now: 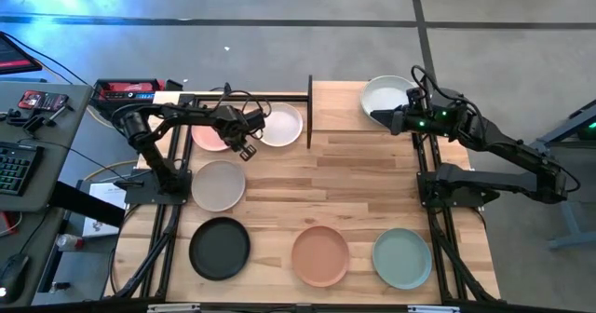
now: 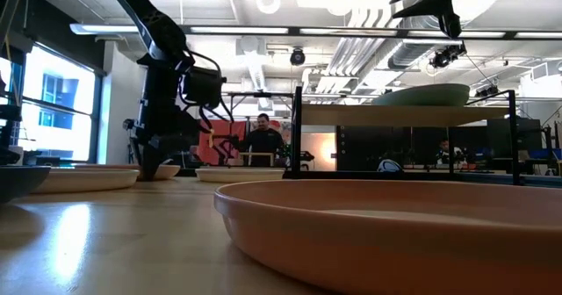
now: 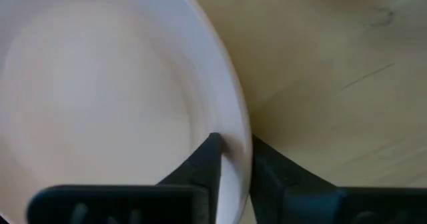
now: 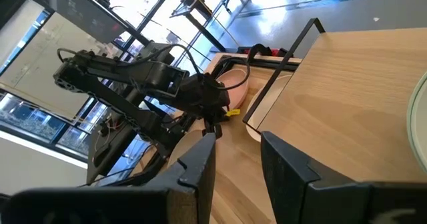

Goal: Place and stack plates onto a shelf
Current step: Stack the light pink plate on top of the light gray plate on the shelf

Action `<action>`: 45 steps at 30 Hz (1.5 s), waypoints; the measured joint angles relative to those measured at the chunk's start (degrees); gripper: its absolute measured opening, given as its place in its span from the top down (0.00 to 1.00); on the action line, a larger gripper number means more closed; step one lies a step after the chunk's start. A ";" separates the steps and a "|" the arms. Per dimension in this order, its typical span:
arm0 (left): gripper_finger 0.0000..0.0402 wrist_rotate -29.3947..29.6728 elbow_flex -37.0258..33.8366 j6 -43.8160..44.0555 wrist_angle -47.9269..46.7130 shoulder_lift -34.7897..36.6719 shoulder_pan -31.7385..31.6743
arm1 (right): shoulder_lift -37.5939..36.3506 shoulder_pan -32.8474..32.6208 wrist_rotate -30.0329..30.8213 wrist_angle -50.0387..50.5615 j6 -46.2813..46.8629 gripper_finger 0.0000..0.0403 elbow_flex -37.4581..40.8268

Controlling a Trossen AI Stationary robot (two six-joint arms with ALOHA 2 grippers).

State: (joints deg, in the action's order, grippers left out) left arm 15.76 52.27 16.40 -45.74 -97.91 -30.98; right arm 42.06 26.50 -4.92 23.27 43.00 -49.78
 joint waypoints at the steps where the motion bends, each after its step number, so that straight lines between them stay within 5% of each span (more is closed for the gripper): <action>1: 0.92 0.09 0.00 0.00 -0.12 0.14 0.04 | 0.00 0.00 -0.04 0.00 0.00 0.75 0.02; 14: 0.99 0.01 5.29 -5.54 -12.76 1.31 3.47 | 0.00 0.00 -0.07 0.00 0.27 0.75 0.02; 26: 1.00 -0.16 12.68 -7.38 -22.38 12.16 10.43 | -0.02 0.00 -0.18 0.02 -3.88 0.75 0.01; 37: 1.00 0.23 18.29 -23.28 -25.20 22.57 18.53 | 0.55 -5.18 0.51 -2.90 4.68 0.75 0.02; 45: 0.99 1.98 25.33 -38.72 -25.06 23.93 25.05 | 6.68 -11.53 1.68 -15.48 8.67 0.75 0.00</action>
State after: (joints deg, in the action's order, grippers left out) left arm 17.74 77.60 -22.32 -70.79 -73.97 -5.93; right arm 48.74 14.97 -3.25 7.78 51.67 -49.78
